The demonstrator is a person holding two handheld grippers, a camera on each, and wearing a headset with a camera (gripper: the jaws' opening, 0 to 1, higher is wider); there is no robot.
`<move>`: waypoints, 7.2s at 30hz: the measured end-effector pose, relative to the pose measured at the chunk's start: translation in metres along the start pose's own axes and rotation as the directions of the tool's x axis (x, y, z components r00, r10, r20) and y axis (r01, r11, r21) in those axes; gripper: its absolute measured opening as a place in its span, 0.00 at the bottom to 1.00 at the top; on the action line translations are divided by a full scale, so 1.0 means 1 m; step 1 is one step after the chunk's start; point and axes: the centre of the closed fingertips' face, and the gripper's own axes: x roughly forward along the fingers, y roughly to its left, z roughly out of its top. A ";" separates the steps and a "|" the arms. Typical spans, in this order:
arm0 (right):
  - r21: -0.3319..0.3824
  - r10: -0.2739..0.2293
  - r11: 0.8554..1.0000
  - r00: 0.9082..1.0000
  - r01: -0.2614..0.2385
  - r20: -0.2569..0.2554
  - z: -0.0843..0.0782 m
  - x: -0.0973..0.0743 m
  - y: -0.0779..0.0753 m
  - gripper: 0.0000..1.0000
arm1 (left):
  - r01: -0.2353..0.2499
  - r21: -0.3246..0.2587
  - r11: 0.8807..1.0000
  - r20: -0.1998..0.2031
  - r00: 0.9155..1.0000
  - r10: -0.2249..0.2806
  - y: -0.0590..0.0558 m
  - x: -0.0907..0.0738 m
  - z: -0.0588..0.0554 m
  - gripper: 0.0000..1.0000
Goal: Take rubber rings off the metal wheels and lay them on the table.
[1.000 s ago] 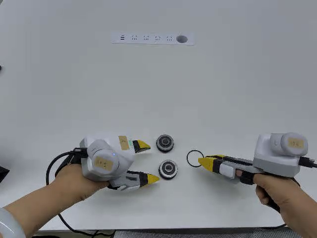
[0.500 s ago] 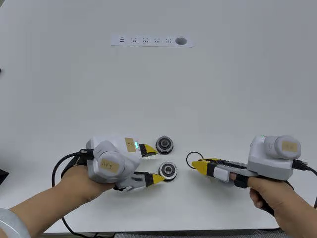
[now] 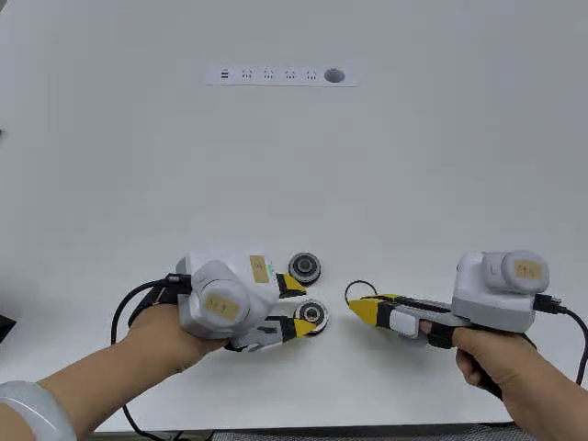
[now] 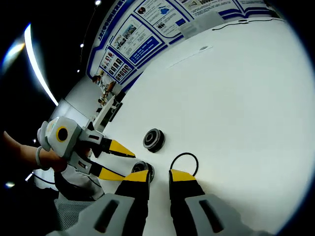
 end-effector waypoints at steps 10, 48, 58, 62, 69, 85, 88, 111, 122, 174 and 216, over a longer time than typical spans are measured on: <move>0.005 0.004 1.000 1.000 -0.004 0.001 0.000 0.001 0.001 0.16 | 0.022 0.021 1.000 -0.022 1.000 -0.022 -0.005 0.005 0.001 0.20; 0.080 0.092 0.993 0.993 -0.087 -0.070 -0.014 0.022 0.018 0.17 | 0.044 0.040 0.998 -0.079 0.996 -0.041 -0.004 0.011 -0.004 0.13; 0.137 0.105 0.987 0.987 -0.089 -0.121 -0.022 0.026 0.016 0.17 | 0.045 0.040 0.998 -0.079 0.996 -0.042 -0.004 0.010 -0.004 0.13; 0.154 0.123 0.983 0.984 -0.102 -0.132 -0.024 0.027 0.019 0.17 | 0.045 0.040 0.998 -0.077 0.996 -0.042 -0.004 0.010 -0.005 0.13; 0.175 0.142 0.978 0.980 -0.116 -0.142 -0.026 0.031 0.023 0.16 | 0.045 0.042 0.998 -0.077 0.996 -0.042 -0.004 0.010 -0.004 0.13; 0.166 0.154 0.977 0.979 -0.131 -0.130 -0.024 0.025 0.024 0.11 | 0.043 0.040 0.998 -0.075 0.996 -0.040 -0.004 0.010 -0.005 0.13; 0.158 0.144 0.980 0.981 -0.123 -0.127 -0.023 0.024 0.023 0.07 | 0.042 0.040 0.998 -0.075 0.996 -0.039 -0.003 0.011 -0.006 0.13; 0.145 0.133 0.983 0.984 -0.116 -0.118 -0.021 0.024 0.024 0.01 | 0.042 0.038 0.998 -0.076 0.996 -0.039 -0.003 0.010 -0.006 0.13; 0.155 0.141 0.980 0.984 -0.123 -0.113 -0.020 0.024 0.028 0.01 | 0.045 0.042 0.998 -0.076 0.996 -0.042 -0.003 0.010 -0.007 0.13; 0.171 0.194 0.969 0.977 -0.178 -0.085 -0.014 0.024 0.047 0.01 | 0.057 0.081 0.995 -0.083 0.995 -0.050 -0.005 0.009 -0.004 0.13; 0.189 0.211 0.962 0.977 -0.199 -0.045 -0.006 0.019 0.052 0.01 | -0.047 -0.005 0.999 -0.015 0.999 0.047 0.014 -0.011 -0.019 0.50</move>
